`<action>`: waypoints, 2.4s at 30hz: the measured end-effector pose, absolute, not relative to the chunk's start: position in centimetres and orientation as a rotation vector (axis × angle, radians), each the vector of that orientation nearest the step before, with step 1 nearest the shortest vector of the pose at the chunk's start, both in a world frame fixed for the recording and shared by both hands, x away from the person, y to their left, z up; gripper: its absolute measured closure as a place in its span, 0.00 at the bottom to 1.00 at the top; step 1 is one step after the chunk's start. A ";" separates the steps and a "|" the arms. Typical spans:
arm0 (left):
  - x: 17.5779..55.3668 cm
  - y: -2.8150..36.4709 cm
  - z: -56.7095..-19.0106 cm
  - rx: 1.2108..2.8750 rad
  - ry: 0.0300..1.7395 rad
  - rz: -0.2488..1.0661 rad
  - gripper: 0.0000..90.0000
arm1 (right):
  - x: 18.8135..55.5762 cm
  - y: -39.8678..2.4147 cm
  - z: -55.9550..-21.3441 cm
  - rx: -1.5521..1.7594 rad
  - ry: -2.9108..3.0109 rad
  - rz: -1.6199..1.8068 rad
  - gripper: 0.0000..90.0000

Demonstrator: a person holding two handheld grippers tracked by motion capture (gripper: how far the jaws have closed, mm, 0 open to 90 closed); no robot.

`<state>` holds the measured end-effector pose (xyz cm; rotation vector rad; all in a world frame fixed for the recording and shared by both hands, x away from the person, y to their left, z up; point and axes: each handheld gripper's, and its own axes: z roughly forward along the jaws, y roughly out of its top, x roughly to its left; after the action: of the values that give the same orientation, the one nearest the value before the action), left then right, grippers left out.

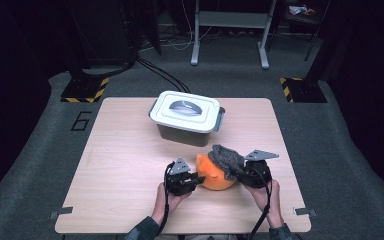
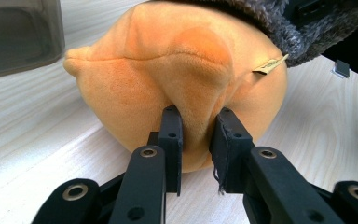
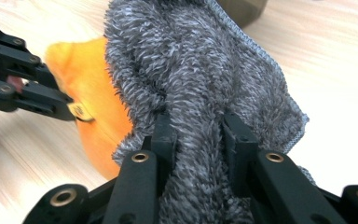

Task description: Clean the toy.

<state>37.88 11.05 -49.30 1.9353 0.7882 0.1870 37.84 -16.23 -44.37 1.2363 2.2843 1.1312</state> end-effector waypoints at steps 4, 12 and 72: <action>37.9 11.1 -49.3 1.936 0.788 0.182 0.83 | 37.9 -17.3 -45.1 1.278 2.269 1.116 0.78; 37.9 11.1 -49.2 1.927 0.791 0.174 0.83 | 38.9 -19.1 -47.3 1.398 2.253 1.067 0.78; 37.8 10.5 -49.1 1.935 0.765 0.163 0.84 | 38.7 -18.6 -46.2 1.325 2.286 0.954 0.78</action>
<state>37.78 10.47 -49.13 1.9347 0.7654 0.1629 38.71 -18.56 -46.19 1.3245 2.2862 0.9542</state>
